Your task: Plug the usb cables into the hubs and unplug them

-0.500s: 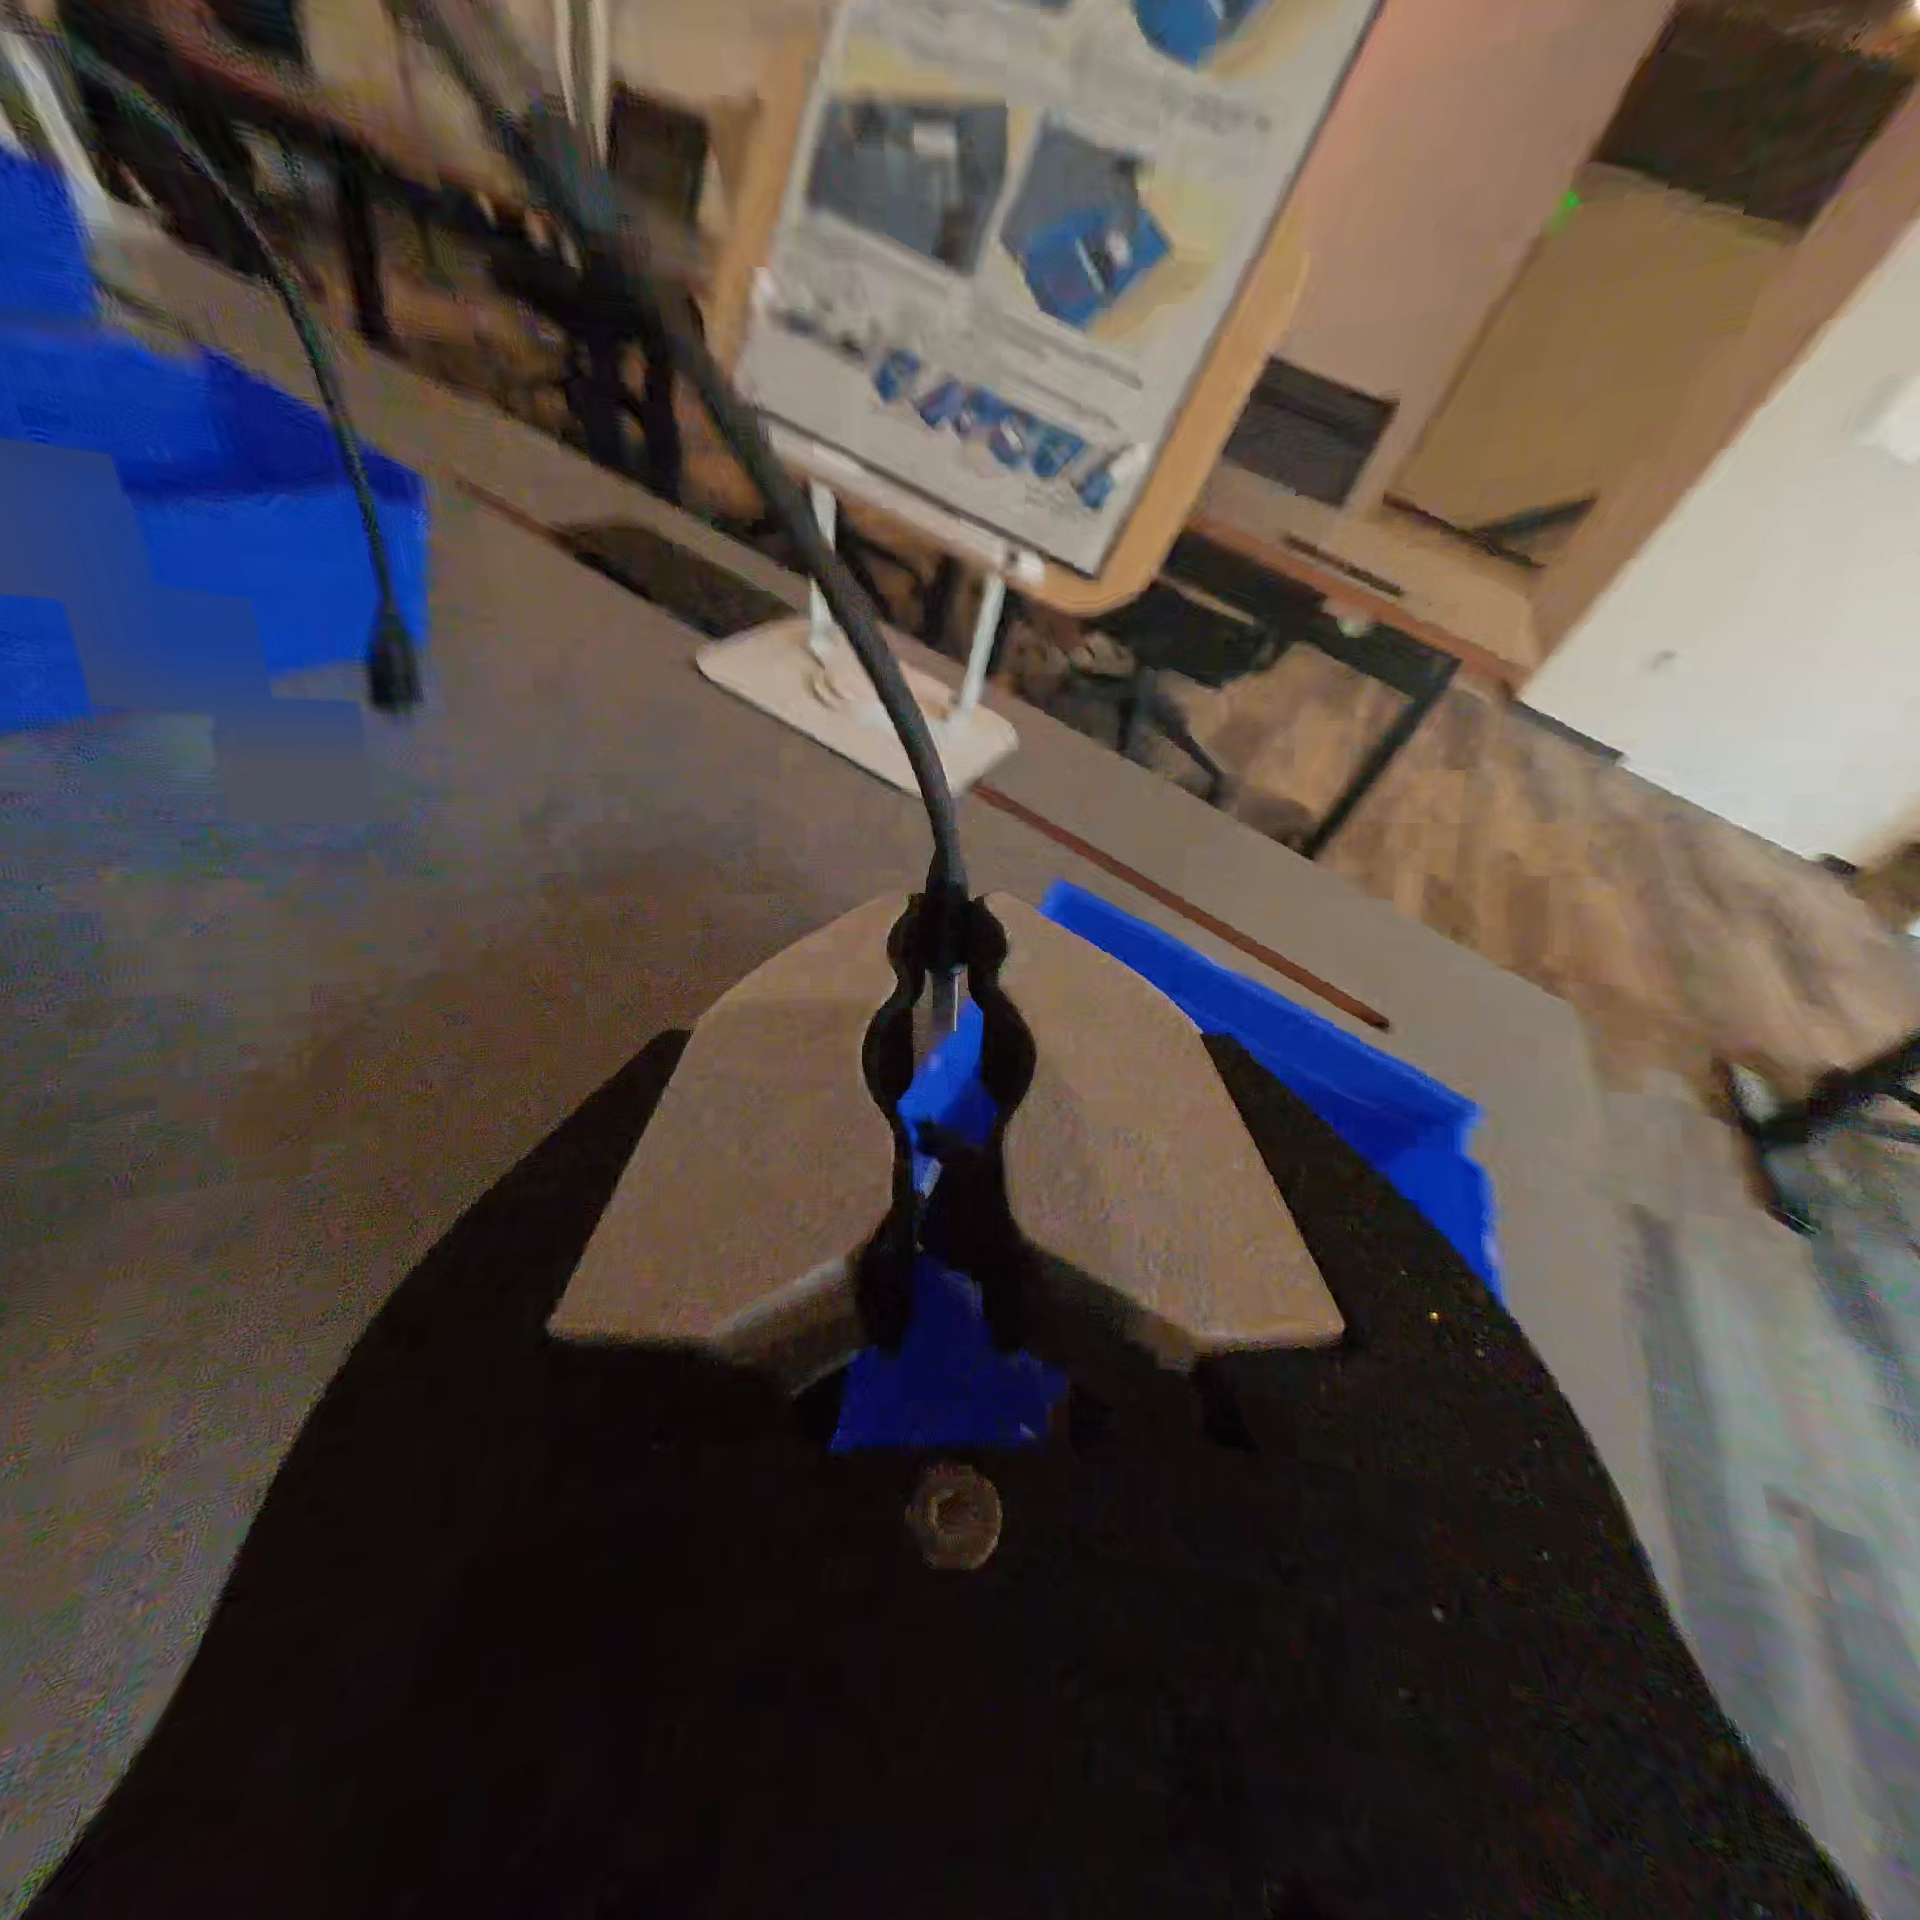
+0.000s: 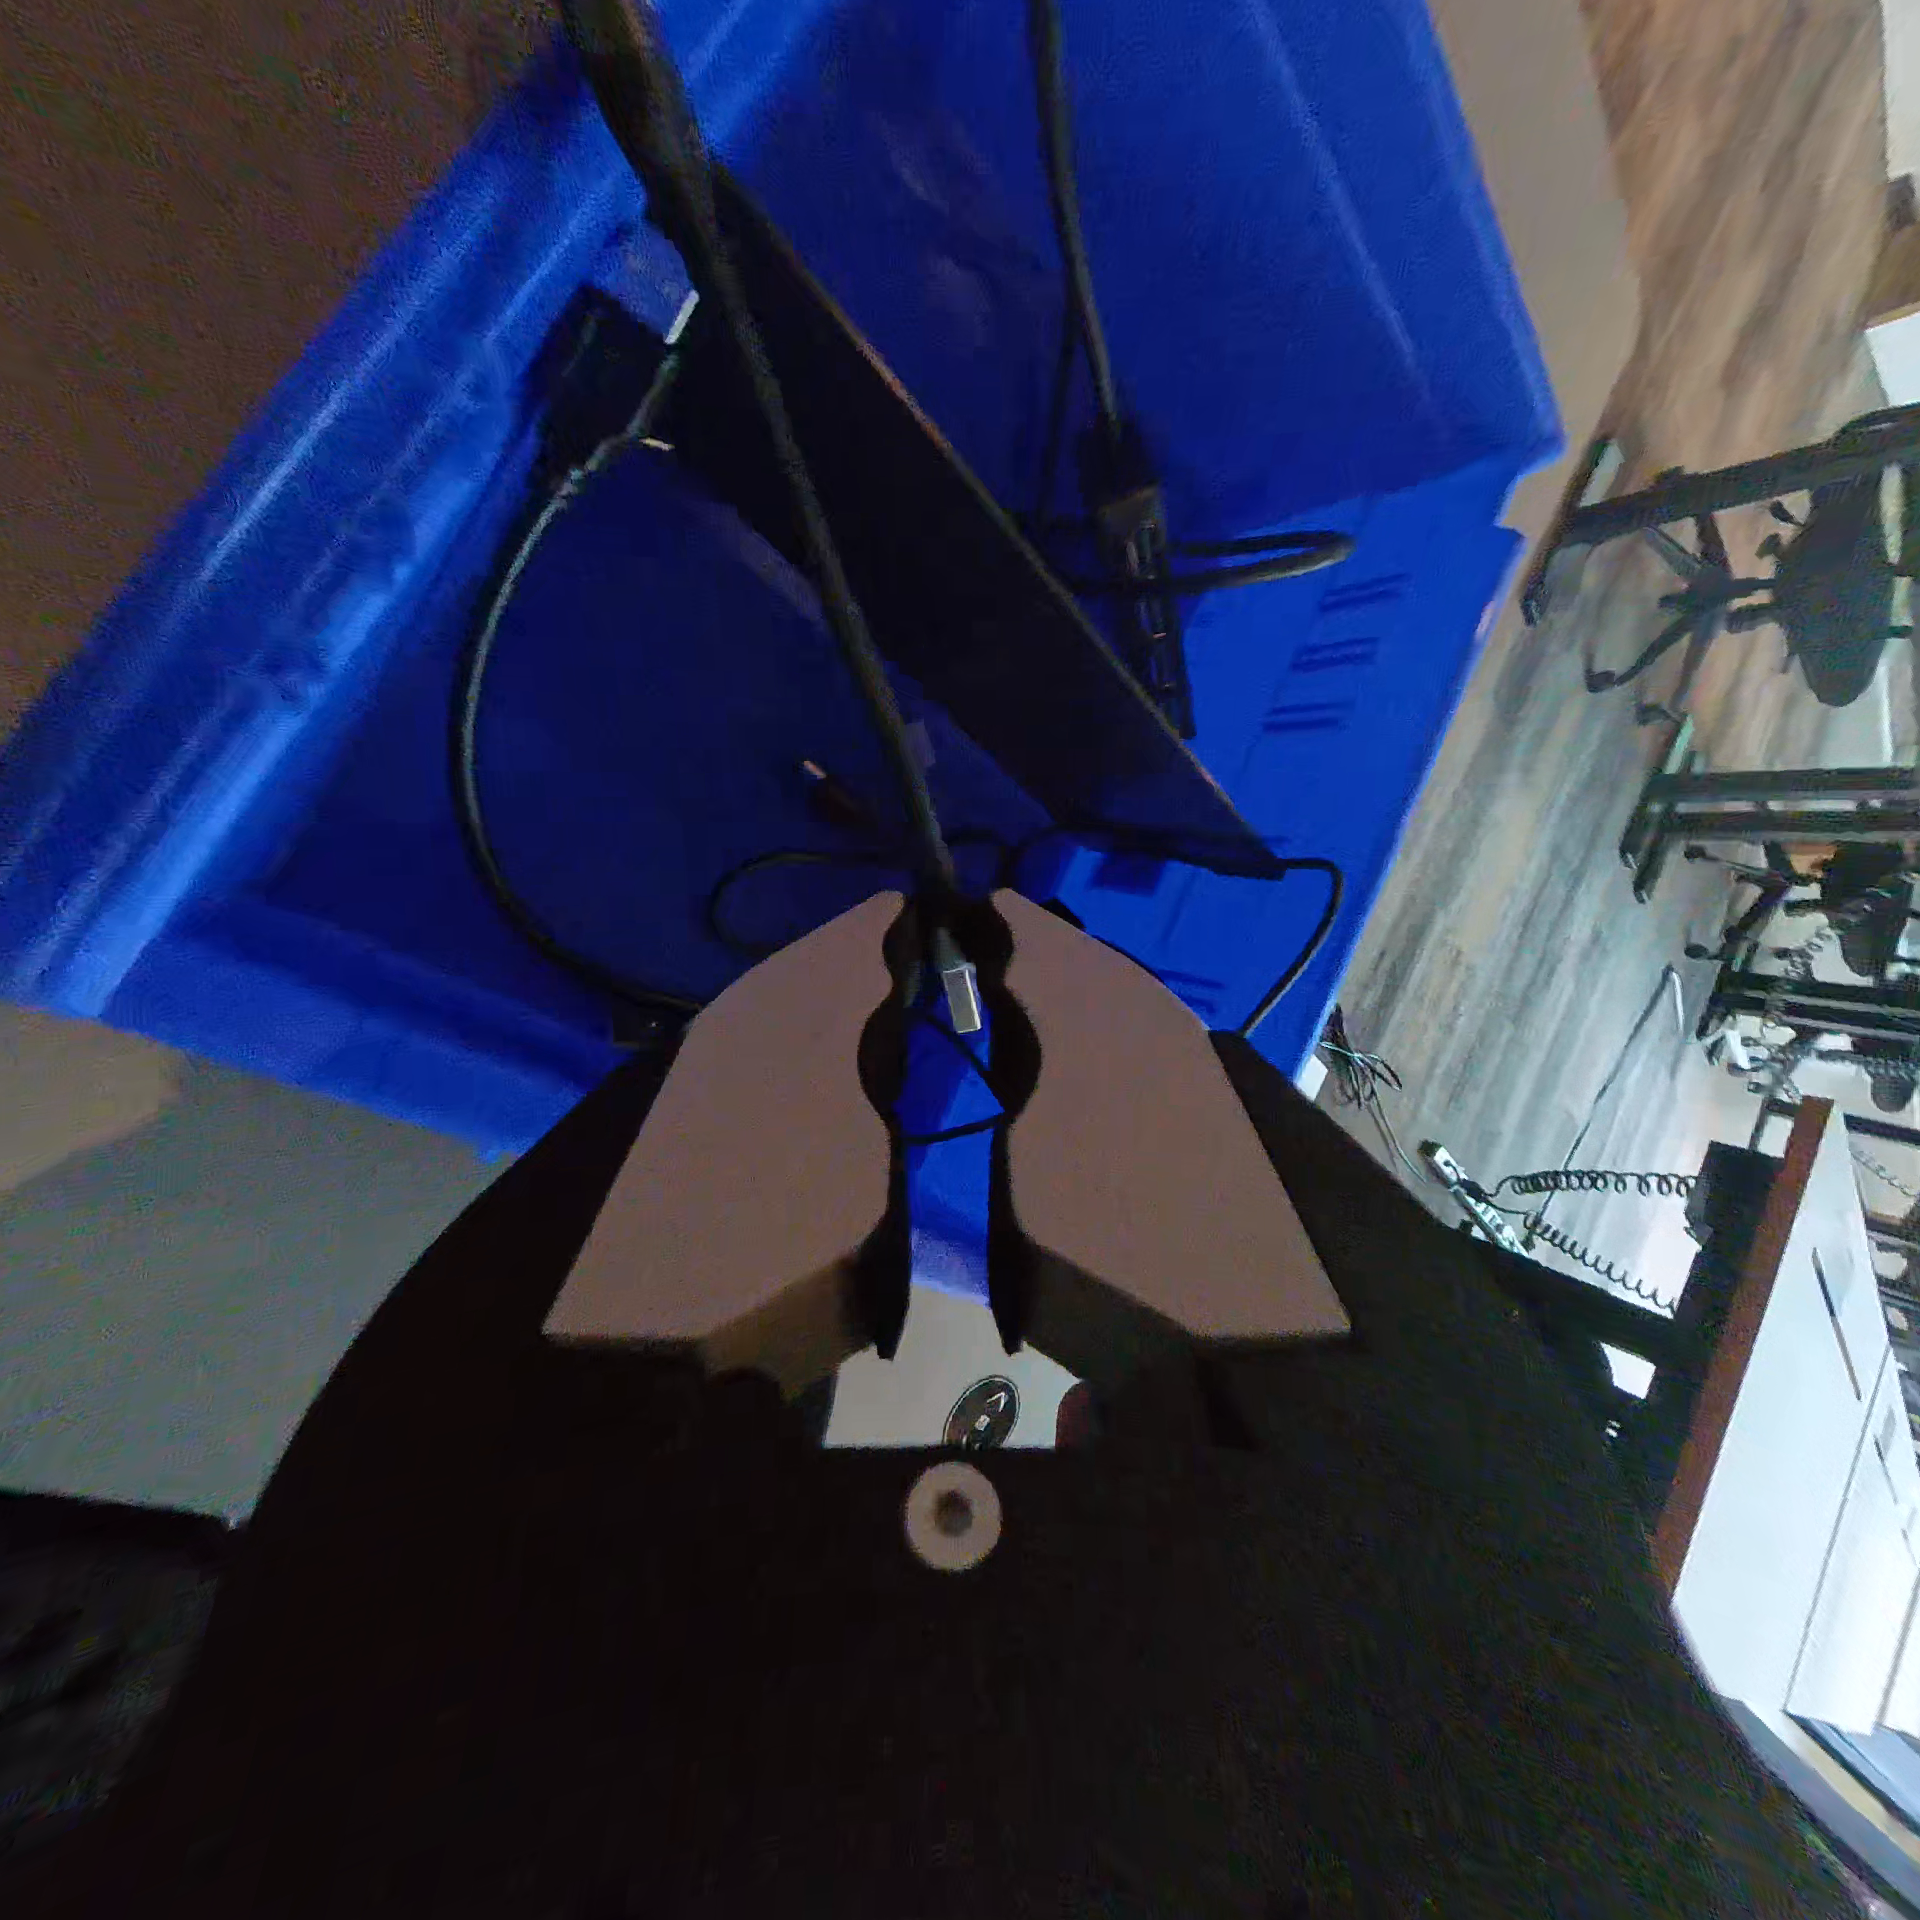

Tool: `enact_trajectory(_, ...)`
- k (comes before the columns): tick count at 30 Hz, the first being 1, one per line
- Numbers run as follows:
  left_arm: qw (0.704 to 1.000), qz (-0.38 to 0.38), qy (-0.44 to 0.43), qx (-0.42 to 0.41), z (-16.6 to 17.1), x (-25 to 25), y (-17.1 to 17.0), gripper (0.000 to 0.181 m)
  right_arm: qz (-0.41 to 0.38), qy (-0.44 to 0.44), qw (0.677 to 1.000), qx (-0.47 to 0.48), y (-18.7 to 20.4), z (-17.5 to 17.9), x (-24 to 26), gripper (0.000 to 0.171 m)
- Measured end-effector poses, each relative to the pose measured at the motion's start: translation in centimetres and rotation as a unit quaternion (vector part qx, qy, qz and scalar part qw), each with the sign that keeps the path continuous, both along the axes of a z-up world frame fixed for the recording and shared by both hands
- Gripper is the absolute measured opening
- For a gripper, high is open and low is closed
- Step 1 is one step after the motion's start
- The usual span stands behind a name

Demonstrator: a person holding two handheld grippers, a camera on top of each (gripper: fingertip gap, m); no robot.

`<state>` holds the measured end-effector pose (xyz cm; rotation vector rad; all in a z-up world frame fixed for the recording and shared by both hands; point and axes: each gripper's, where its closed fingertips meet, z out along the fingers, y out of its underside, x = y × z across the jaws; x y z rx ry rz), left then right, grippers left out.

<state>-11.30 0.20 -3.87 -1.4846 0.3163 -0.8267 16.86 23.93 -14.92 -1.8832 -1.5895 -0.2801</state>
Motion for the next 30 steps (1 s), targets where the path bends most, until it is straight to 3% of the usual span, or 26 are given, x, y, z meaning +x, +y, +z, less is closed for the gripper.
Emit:
enact_trajectory(5, 1.000, 0.015, -0.017, 0.004, 0.6, -1.1, -0.3, 0.016, -0.043, 0.058, 0.995, 0.065, 2.6, 1.6, 0.2, 0.064)
enact_trajectory(9, 0.999, 0.038, -0.003, 0.012, 1.1, -1.9, -0.7, 0.017, -0.059, 0.192, 0.969, 0.144, 3.8, 6.0, -0.8, 0.080)
enact_trajectory(12, 0.998, 0.057, 0.002, 0.020, 1.5, -2.5, -1.0, 0.018, 0.002, 0.357, 0.921, 0.157, 1.9, 10.3, -3.5, 0.093)
enact_trajectory(14, 0.998, 0.060, 0.007, 0.025, 1.7, -2.6, -1.2, 0.018, 0.076, 0.503, 0.854, 0.110, -1.1, 13.7, -5.9, 0.086)
enact_trajectory(15, 0.998, 0.062, 0.007, 0.029, 1.9, -2.7, -1.4, 0.017, 0.121, 0.580, 0.803, 0.066, -3.1, 15.6, -6.9, 0.070)
enact_trajectory(17, 0.997, 0.060, 0.002, 0.039, 2.4, -2.6, -1.6, 0.017, 0.201, 0.717, 0.666, -0.037, -7.0, 19.2, -7.5, 0.038)
enact_trajectory(19, 0.998, 0.047, -0.005, 0.043, 2.7, -2.2, -1.9, 0.017, 0.242, 0.801, 0.534, -0.123, -9.2, 21.5, -7.1, 0.019)
enact_trajectory(20, 0.998, 0.039, -0.007, 0.044, 2.8, -1.9, -2.1, 0.017, 0.256, 0.820, 0.488, -0.153, -9.9, 22.0, -7.1, 0.018)
enact_trajectory(21, 0.998, 0.034, -0.009, 0.046, 2.8, -1.7, -2.1, 0.017, 0.261, 0.829, 0.463, -0.178, -10.4, 22.1, -7.6, 0.019)
enact_trajectory(23, 0.999, 0.021, -0.012, 0.046, 2.8, -1.0, -2.1, 0.017, 0.266, 0.819, 0.459, -0.217, -11.6, 21.7, -9.8, 0.031)
enact_trajectory(30, 0.997, -0.074, -0.007, 0.027, 1.6, 3.7, -1.9, 0.017, 0.337, 0.695, 0.529, -0.350, -19.8, 17.5, -19.0, 0.049)
